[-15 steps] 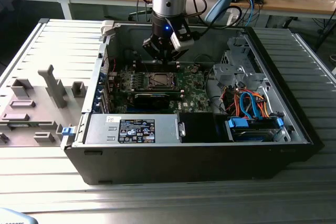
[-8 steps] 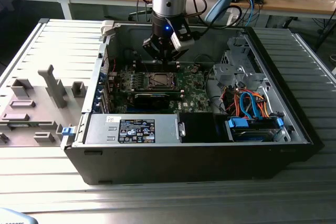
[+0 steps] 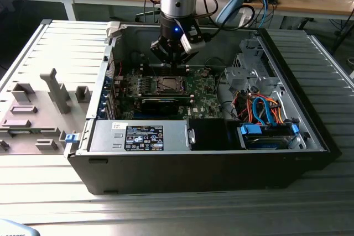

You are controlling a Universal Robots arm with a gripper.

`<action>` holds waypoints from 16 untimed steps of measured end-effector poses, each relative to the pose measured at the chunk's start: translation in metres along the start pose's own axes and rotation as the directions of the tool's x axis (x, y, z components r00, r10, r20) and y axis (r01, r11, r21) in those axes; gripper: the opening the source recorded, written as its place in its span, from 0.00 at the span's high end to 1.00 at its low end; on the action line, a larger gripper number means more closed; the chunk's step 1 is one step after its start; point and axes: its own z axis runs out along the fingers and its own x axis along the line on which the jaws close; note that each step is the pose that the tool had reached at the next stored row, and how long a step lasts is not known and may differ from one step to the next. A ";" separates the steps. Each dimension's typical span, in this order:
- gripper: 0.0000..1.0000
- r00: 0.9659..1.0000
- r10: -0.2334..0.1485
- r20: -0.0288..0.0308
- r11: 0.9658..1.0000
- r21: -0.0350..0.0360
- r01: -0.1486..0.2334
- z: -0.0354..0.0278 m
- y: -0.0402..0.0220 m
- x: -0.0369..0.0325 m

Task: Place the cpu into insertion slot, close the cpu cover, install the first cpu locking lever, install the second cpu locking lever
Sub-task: 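Install the first cpu locking lever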

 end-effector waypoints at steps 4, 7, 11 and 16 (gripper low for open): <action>0.89 1.000 -0.006 0.000 1.000 0.000 0.006 0.0000 0.0000 0.0000; 0.89 1.000 -0.011 0.000 1.000 0.000 0.011 0.0000 0.0000 0.0000; 0.89 1.000 -0.018 0.001 1.000 0.000 0.018 0.0000 0.0000 0.0000; 0.89 1.000 -0.027 0.001 1.000 0.000 0.027 0.0000 0.0000 0.0000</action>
